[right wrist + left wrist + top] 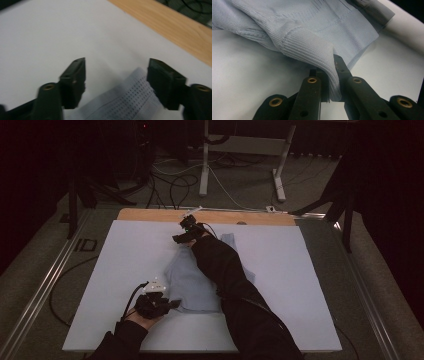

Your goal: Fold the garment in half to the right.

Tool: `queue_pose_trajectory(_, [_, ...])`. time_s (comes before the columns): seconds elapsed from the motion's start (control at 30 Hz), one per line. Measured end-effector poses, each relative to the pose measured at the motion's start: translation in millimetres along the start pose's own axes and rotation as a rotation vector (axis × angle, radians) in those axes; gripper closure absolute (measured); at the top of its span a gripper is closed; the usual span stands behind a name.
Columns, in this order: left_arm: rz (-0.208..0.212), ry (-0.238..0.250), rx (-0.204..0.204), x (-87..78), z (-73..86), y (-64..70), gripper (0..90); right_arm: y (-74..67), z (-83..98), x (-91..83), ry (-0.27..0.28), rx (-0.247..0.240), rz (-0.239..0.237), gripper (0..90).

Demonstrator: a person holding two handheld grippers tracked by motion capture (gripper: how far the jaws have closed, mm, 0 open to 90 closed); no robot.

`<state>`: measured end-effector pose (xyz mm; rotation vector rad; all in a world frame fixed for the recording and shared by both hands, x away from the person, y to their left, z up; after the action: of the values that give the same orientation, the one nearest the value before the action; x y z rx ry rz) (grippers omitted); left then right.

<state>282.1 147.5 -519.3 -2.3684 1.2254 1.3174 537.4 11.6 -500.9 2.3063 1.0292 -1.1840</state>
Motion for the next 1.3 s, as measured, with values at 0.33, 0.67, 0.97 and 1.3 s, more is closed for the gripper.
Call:
queue_pose_trajectory(0.33, [0.006,0.001,0.000,0.4,-0.1,0.3,87.0,3.4,-1.7,22.0,-0.088,0.001,0.114,45.3])
queue_pose_trajectory(0.67, [0.012,-0.002,-0.002,1.6,0.2,0.5,87.1,1.0,0.3,31.7,-0.147,-0.035,0.136,55.5])
queue_pose_trajectory(0.97, [0.018,-0.007,-0.014,3.4,1.0,-1.2,87.1,0.5,-1.6,31.0,-0.165,-0.054,0.169,78.8])
queue_pose_trajectory(1.3, [0.018,0.001,-0.015,2.3,1.0,-1.5,87.0,-6.1,-5.1,25.7,-0.163,-0.093,0.173,84.6])
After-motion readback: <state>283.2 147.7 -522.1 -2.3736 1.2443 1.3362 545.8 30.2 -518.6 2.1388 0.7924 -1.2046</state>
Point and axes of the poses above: each handheld gripper's, and its own axes: x roughly forward along the jaws, z roughly out of its underside, y roughly to its right, the point moved 1 cm from there along x, roughly forward along the jaws, and after that the axes turned 10 degrees about -y, right-handed, at the moved point
